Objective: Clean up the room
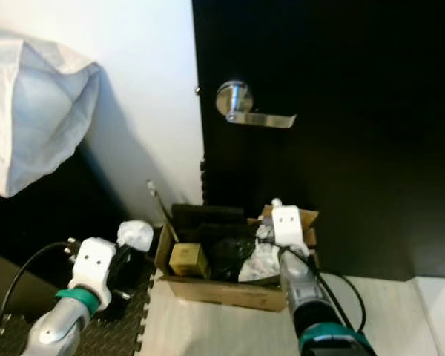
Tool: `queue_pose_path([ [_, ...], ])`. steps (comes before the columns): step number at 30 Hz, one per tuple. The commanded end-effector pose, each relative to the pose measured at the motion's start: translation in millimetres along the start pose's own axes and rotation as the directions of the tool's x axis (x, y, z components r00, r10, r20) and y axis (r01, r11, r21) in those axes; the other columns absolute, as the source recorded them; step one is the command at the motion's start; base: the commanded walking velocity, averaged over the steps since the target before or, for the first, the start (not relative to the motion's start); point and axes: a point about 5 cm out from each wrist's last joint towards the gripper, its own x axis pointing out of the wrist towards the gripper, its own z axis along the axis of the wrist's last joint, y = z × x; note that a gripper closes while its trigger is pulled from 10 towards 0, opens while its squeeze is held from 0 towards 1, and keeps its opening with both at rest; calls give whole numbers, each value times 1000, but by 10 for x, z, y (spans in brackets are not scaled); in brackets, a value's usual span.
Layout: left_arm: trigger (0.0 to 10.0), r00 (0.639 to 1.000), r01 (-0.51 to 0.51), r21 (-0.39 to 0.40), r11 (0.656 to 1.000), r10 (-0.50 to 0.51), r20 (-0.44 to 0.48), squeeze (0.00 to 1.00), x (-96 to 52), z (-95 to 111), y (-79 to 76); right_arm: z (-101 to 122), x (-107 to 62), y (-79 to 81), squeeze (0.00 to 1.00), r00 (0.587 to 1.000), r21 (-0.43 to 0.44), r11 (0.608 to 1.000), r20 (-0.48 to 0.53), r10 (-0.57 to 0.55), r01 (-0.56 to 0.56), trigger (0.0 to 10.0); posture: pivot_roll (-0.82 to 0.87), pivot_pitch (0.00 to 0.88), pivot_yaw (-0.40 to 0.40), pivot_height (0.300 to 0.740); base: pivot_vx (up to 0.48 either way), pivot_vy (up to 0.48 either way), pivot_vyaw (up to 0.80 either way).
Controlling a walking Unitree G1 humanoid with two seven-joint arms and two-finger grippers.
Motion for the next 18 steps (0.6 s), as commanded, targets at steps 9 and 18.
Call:
queue_pose_path([
  [9, 10000, 997, -65, 24, 998, 66, -35, 0, -248, 7, 142, 261, 94, -157, 0, 994, -4, 997, 79, -73, 73, 10000, 241, 241, 102, 740, 0, 0, 0],
  [18, 10000, 997, -58, 21, 998, 58, -44, 0, -270, 36, 119, 326, 103, -164, 1000, 989, 41, 995, 112, -92, 88, 10000, 232, 231, 105, 740, 0, 0, 0],
])
